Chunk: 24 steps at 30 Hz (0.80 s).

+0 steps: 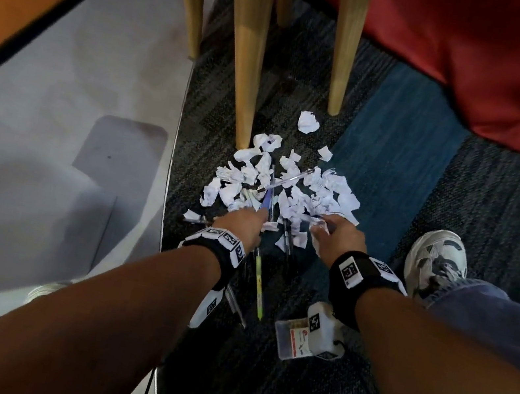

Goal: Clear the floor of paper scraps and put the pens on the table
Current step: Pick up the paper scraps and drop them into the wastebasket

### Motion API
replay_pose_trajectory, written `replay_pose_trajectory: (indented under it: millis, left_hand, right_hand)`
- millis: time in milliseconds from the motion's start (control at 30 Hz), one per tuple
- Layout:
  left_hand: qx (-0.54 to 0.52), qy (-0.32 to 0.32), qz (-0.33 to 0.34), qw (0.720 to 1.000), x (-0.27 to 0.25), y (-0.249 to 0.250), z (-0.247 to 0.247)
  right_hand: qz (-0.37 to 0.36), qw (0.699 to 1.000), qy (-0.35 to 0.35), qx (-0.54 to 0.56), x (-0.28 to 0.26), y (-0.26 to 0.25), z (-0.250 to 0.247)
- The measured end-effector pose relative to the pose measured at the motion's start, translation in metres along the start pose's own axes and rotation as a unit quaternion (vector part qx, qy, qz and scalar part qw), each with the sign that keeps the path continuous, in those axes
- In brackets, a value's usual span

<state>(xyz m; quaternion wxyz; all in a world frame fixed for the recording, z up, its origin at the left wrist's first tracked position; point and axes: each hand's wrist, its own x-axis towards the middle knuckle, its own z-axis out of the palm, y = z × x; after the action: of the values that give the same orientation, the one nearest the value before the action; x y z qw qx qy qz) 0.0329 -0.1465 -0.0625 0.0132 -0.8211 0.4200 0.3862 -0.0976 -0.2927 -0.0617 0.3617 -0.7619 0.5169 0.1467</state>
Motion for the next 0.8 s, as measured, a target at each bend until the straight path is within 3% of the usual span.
replay_pose_trajectory:
  millis: [267, 367, 600, 800]
  left_hand:
    - [0.027, -0.020, -0.005, 0.999, 0.039, 0.012, 0.012]
    - [0.030, 0.002, -0.001, 1.000, 0.040, 0.013, 0.012]
    - [-0.058, 0.040, -0.011, 0.997, 0.018, 0.011, -0.016]
    - [-0.098, 0.081, -0.018, 0.992, -0.033, 0.009, -0.063]
  right_hand:
    - [0.040, 0.998, -0.042, 0.023, 0.010, 0.006, 0.029]
    - [0.039, 0.998, -0.051, 0.019, 0.010, 0.002, 0.029]
    - [0.002, 0.999, -0.038, 0.020, -0.008, -0.014, 0.011]
    - [-0.069, 0.997, -0.038, 0.013, -0.045, -0.037, -0.017]
